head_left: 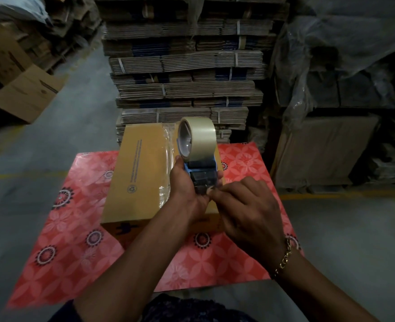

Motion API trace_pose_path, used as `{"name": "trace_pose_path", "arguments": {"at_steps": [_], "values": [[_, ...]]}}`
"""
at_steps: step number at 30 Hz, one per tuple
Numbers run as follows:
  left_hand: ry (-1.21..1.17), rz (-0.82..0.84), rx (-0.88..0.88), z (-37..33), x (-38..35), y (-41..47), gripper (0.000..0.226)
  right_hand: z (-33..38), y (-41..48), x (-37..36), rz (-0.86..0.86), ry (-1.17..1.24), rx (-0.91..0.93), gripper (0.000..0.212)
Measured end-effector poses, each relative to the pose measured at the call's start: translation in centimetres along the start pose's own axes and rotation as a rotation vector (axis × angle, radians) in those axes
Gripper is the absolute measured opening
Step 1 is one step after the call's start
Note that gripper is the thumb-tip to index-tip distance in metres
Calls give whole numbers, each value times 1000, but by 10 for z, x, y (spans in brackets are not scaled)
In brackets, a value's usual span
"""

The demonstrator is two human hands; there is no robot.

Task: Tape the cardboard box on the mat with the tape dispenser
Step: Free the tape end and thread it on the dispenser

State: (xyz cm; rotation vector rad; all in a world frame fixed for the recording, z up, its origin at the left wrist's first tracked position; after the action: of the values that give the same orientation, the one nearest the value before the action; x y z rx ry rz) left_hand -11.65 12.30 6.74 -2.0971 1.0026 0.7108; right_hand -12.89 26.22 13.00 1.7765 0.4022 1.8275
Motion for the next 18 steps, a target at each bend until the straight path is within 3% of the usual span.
{"name": "trace_pose_path", "arguments": {"at_steps": [5,9,15,18], "values": [[14,221,14,-5,2,-4,92,-4,-1,-1,49,94,-57,15],[72,352,-26,-10,-2,-15,64,-12,1,3,68,164,-108,12],[72,394,-9,-11,-1,-13,69,-18,12,7,93,220,-116,12],[58,393,-31,-12,2,-12,66,-19,14,11,32,202,-107,29]]}}
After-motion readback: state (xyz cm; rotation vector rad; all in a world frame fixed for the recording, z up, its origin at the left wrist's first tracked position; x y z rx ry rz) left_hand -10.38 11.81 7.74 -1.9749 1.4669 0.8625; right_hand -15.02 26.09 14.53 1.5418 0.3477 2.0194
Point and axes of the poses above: each hand's wrist, its own y-axis towards the middle knuckle, its own x-axis out of the back of the hand, z = x × y, the point moved 5 cm from there along y, towards the middle knuckle, and after that the axes turned 10 degrees about z, right-handed, at the moved point
